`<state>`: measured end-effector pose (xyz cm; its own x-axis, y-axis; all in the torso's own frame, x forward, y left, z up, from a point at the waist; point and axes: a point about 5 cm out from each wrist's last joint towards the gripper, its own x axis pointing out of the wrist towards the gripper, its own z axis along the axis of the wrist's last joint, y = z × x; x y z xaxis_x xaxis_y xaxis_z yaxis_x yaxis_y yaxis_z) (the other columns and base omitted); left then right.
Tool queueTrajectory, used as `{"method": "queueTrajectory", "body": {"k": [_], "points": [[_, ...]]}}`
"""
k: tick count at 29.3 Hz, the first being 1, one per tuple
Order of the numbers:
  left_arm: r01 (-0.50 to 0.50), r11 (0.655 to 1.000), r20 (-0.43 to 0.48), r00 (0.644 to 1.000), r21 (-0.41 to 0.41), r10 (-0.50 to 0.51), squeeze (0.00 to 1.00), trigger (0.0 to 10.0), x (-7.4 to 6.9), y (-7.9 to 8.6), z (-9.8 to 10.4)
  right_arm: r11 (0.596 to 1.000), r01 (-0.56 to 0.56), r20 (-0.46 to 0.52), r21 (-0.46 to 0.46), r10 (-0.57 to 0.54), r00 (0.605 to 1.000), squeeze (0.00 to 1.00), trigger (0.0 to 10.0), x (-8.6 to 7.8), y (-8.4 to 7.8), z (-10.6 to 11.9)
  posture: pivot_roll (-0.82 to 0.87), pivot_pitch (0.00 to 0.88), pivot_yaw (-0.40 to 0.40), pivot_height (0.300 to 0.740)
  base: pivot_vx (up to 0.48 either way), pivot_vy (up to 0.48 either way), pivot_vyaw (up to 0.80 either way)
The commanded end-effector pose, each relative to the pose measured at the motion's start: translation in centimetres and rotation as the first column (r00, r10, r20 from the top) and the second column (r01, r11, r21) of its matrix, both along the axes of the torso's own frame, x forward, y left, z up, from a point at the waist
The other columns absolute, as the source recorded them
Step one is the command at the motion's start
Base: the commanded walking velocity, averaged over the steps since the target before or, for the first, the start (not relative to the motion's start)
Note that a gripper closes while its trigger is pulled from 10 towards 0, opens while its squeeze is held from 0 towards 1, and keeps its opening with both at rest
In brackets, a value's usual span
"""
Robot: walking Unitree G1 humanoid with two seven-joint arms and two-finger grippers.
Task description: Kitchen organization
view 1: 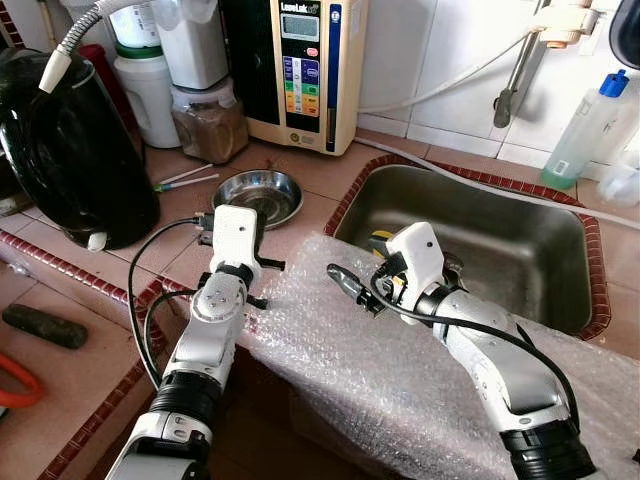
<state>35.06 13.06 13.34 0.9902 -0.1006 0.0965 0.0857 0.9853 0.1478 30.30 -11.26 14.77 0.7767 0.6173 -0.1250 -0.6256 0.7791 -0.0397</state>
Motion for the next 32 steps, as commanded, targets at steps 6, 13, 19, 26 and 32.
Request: {"method": "queueTrajectory", "body": {"k": [6,13,19,26,32], "points": [[0.064,0.984,0.184,0.978,0.168,-0.096,0.0,0.0,-0.7,-1.4,1.9,0.969,0.198,0.059,0.148,-0.208,0.976,0.0,10.0,2.9,-2.0,2.8,0.03,0.0,0.034,0.74,0.0,0.0,0.0],[0.211,0.917,0.289,0.904,0.339,-0.315,0.0,0.0,-2.3,-4.9,2.3,0.922,0.286,0.035,0.263,-0.305,0.952,0.0,10.0,4.6,-3.5,4.6,0.03,0.0,0.027,0.74,0.0,0.0,0.0],[0.341,0.817,0.321,0.795,0.465,-0.515,0.0,0.0,-4.1,-8.1,1.9,0.856,0.366,-0.058,0.365,-0.372,0.926,0.0,10.0,5.4,-4.6,5.0,0.02,0.0,0.029,0.74,0.0,0.0,0.0],[0.412,0.753,0.292,0.741,0.513,-0.605,0.0,0.0,-5.0,-9.6,1.0,0.783,0.404,-0.141,0.473,-0.386,0.912,0.0,10.0,6.0,-5.1,5.4,0.02,0.0,0.04,0.74,0.0,0.0,0.0],[0.399,0.762,0.295,0.751,0.51,-0.59,0.0,0.0,-4.8,-9.4,0.9,0.795,0.403,-0.144,0.455,-0.38,0.913,0.0,10.0,5.7,-5.2,5.2,0.02,0.0,0.038,0.74,0.0,0.0,0.0]]}}
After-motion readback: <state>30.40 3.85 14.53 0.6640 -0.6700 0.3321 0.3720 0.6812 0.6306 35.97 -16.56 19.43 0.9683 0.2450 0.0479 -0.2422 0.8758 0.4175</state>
